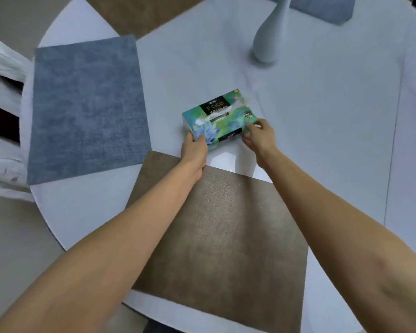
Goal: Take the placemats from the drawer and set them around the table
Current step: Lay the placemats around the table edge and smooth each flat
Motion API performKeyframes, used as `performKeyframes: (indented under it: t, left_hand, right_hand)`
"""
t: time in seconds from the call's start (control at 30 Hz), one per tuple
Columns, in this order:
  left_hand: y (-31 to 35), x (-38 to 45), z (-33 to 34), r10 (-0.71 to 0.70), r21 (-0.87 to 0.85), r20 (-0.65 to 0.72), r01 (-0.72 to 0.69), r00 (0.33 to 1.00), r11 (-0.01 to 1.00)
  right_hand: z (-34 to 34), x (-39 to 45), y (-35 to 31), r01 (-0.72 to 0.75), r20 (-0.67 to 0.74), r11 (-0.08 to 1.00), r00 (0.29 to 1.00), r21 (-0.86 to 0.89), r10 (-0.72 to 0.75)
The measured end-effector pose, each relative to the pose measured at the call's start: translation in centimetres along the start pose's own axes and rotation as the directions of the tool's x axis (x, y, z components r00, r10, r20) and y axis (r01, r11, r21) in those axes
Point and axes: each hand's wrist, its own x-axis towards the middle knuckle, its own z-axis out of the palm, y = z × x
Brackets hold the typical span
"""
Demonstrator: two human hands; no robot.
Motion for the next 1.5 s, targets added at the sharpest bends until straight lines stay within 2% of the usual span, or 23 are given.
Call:
performKeyframes:
  t: [0.07,0.2,0.27,0.33,0.43,0.5,0.57,0.67,0.8,0.93,1.03,1.13,1.23,1.3,1.37,1.5]
  left_hand:
    - [0.7,0.9,1.4,0.054,0.015,0.017,-0.054,0.998,0.998]
    - [3.1,2.1,3.8,0.168,-0.004,0.192,-0.171,0.967,0.985]
    - [3.4,1.8,4.4,0.237,0.095,0.262,-0.269,0.935,0.958]
    - [2.3,0.8,3.9,0.262,0.289,0.307,-0.352,0.915,0.89]
    - [-1.4,-1.0,1.3,0.31,0.553,0.407,-0.502,0.859,0.665]
    - [-3.9,-2.8,-1.0,0.315,0.662,0.484,-0.577,0.816,0.479]
    - [-6.1,-5.0,-3.4,0.271,0.73,0.568,-0.627,0.777,0.27]
    - [-9.4,-8.5,-7.2,0.101,0.725,0.684,-0.688,0.722,0.006]
    - [-14.3,-12.3,-12.0,-0.045,0.655,0.735,-0.725,0.677,-0.212]
    - [-18.6,-15.6,-15.1,-0.056,0.647,0.726,-0.708,0.686,-0.283]
    - [-20.2,-16.6,-16.6,-0.009,0.695,0.694,-0.674,0.72,-0.249]
    - [-20.7,-16.9,-17.4,0.035,0.718,0.679,-0.654,0.733,-0.239]
    - [-21.2,-17.1,-17.5,0.052,0.736,0.661,-0.633,0.749,-0.239]
    - [-21.5,-17.2,-17.5,0.069,0.745,0.653,-0.623,0.755,-0.238]
    - [-21.6,-17.0,-17.4,0.095,0.741,0.66,-0.625,0.745,-0.246]
    - [-21.5,-16.9,-17.5,0.114,0.739,0.666,-0.631,0.737,-0.236]
  right_hand:
    - [-0.7,1.1,-0.6,-0.001,-0.01,0.996,1.0,0.085,0.002]
    - [-2.4,2.7,-1.8,0.001,0.003,0.97,1.0,0.243,-0.002]
    - [-2.9,2.5,-1.4,0.012,0.012,0.985,1.0,0.175,-0.015]
    - [-3.0,1.4,-0.2,0.057,0.017,0.998,0.998,-0.019,-0.056]
    - [-2.9,-2.2,1.9,0.217,0.085,0.902,0.976,-0.374,-0.199]
    - [-3.1,-5.5,3.7,0.358,0.19,0.744,0.933,-0.564,-0.305]
    - [-3.4,-9.4,6.0,0.47,0.317,0.568,0.881,-0.675,-0.352]
    - [-3.7,-15.4,9.9,0.504,0.425,0.455,0.864,-0.734,-0.271]
    - [-4.4,-22.9,14.7,0.523,0.5,0.309,0.852,-0.794,-0.159]
    - [-5.5,-28.6,18.0,0.503,0.494,0.195,0.864,-0.842,-0.096]
    - [-6.3,-31.1,19.6,0.434,0.422,0.107,0.898,-0.894,-0.123]
    - [-6.6,-32.0,20.1,0.411,0.42,-0.09,0.896,-0.907,-0.145]
    - [-6.0,-32.5,20.2,0.448,0.507,-0.277,0.839,-0.85,-0.196]
    - [-5.4,-32.7,20.6,0.404,0.495,-0.384,0.851,-0.831,-0.175]
    - [-4.8,-32.6,21.2,0.38,0.474,-0.415,0.867,-0.827,-0.151]
    - [-4.0,-33.2,20.9,0.36,0.411,-0.313,0.905,-0.879,-0.113]
